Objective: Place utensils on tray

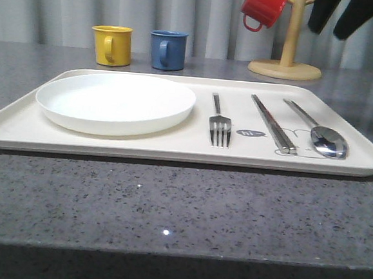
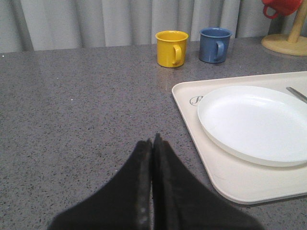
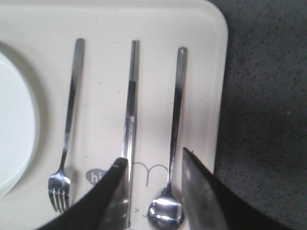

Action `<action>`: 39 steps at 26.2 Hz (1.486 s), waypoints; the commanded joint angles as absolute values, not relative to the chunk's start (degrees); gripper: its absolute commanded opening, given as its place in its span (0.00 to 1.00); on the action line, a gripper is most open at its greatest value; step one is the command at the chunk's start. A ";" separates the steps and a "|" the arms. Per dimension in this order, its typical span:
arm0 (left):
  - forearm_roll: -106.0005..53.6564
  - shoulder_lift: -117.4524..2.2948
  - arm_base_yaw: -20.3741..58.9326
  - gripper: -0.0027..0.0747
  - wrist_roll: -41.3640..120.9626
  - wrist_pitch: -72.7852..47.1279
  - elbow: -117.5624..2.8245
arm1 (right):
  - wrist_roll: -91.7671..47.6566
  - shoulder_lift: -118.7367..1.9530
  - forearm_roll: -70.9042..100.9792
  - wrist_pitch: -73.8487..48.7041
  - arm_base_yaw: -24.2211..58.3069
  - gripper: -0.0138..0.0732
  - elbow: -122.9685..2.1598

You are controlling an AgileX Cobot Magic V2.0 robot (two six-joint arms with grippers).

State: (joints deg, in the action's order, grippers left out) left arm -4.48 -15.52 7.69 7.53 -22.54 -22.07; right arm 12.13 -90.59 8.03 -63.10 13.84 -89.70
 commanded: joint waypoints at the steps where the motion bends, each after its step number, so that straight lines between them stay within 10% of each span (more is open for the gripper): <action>1: -5.08 -15.92 7.60 0.01 7.08 -17.76 -23.82 | 6.99 -82.83 6.92 -61.35 13.68 0.36 -90.23; 8: -5.08 -15.92 7.60 0.01 7.08 -17.76 -23.82 | 6.25 -69.76 0.35 -55.00 13.68 0.08 -75.28; 24: -5.08 -15.92 7.60 0.01 7.08 -17.76 -23.82 | 6.25 -24.00 -3.54 -18.21 13.68 0.08 -25.45; 39: -5.08 -15.92 7.60 0.01 7.08 -17.76 -23.82 | 6.25 -11.39 -3.54 -17.68 13.68 0.08 -21.91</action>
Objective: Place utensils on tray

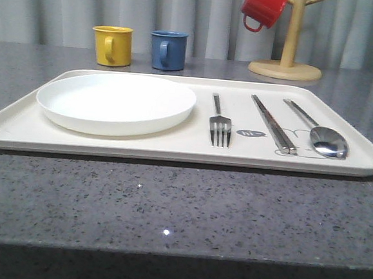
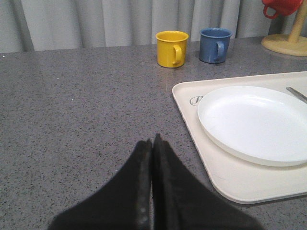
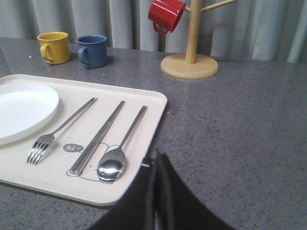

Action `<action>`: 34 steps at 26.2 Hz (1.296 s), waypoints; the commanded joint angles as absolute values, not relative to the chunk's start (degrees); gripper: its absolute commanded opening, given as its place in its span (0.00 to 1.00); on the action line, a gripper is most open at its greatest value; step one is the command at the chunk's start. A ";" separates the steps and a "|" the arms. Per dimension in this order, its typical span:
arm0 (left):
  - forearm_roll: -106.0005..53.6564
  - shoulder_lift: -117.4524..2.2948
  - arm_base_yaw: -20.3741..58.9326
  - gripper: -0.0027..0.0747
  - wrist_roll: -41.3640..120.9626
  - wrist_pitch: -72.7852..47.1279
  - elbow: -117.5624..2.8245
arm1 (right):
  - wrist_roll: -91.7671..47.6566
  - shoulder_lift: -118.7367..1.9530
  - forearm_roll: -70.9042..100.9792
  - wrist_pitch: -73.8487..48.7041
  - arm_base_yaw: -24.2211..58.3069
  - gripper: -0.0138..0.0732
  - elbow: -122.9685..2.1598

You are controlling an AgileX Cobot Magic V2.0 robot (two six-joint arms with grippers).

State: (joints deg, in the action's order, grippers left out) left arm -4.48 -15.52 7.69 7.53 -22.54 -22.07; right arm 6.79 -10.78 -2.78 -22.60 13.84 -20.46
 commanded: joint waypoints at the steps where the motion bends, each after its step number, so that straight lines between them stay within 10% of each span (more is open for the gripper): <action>1: -5.08 -15.92 7.60 0.01 7.08 -17.76 -23.82 | 6.25 -11.39 -3.54 -17.68 13.68 0.08 -21.91; 34: -4.39 -3.44 1.83 0.01 7.08 -9.17 -11.71 | 6.25 -11.39 -3.54 -17.68 13.68 0.08 -21.91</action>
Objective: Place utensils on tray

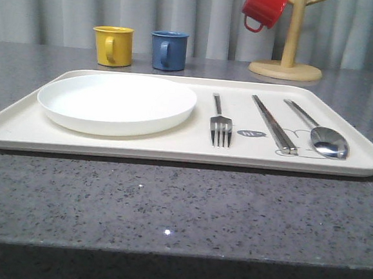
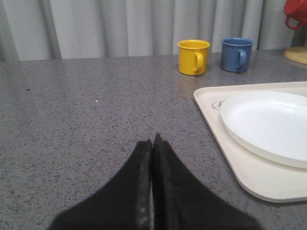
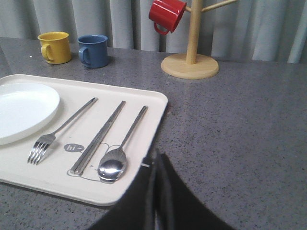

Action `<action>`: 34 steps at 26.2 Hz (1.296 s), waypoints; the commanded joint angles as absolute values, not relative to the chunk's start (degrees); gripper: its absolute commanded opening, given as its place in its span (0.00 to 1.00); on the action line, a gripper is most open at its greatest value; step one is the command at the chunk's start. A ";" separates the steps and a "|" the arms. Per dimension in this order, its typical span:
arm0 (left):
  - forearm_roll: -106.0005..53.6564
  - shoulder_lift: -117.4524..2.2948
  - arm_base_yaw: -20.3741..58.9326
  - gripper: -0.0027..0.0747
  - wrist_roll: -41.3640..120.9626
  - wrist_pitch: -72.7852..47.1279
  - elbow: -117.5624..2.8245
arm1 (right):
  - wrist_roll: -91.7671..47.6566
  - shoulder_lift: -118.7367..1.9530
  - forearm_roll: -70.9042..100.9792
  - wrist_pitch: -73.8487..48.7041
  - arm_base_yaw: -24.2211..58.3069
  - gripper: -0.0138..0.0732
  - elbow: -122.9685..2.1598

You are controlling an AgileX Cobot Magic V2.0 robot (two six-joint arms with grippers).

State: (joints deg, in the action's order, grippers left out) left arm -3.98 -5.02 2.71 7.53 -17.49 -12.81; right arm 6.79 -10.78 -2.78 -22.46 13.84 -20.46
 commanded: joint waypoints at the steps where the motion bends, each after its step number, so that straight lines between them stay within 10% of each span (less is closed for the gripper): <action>1: -4.39 -2.53 1.60 0.01 7.08 -8.03 -10.61 | 6.25 -11.39 -3.54 -17.68 13.68 0.08 -21.91; 34: -4.39 1.54 -2.03 0.01 7.08 -2.82 0.25 | 6.25 -11.39 -3.54 -17.72 13.68 0.08 -21.91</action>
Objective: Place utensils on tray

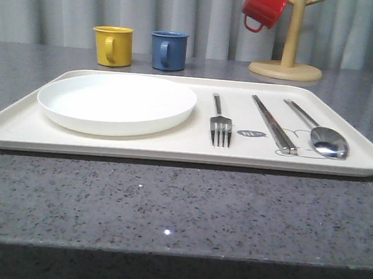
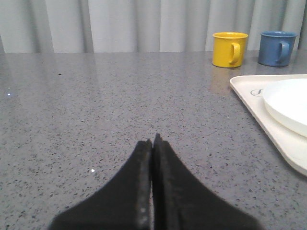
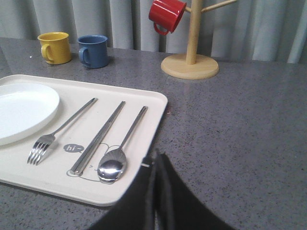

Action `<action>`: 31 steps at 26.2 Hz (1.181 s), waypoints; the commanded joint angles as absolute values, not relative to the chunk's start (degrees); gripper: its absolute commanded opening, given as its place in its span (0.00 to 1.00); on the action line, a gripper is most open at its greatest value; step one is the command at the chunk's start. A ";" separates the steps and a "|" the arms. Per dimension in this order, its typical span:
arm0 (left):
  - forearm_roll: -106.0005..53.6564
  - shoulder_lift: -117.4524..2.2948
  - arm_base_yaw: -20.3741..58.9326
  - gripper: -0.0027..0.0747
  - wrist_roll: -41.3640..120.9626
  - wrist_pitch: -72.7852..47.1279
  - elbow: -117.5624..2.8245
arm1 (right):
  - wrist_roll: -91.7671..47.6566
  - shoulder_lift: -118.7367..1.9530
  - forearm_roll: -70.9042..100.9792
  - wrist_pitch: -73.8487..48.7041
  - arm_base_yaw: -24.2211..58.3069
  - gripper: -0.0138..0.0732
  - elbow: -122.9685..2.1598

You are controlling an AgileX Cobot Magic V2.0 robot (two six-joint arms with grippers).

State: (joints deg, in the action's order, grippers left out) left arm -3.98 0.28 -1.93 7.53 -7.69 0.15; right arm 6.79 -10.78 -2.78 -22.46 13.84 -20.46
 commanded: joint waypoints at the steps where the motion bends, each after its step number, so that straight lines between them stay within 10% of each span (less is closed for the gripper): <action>1: -4.39 1.54 -2.03 0.01 7.08 -2.82 0.25 | 6.25 -11.39 -3.54 -17.72 13.68 0.08 -21.91; 31: -4.39 1.54 -2.03 0.01 7.08 -2.82 0.25 | 6.25 -9.26 -5.78 -11.73 9.44 0.08 -13.40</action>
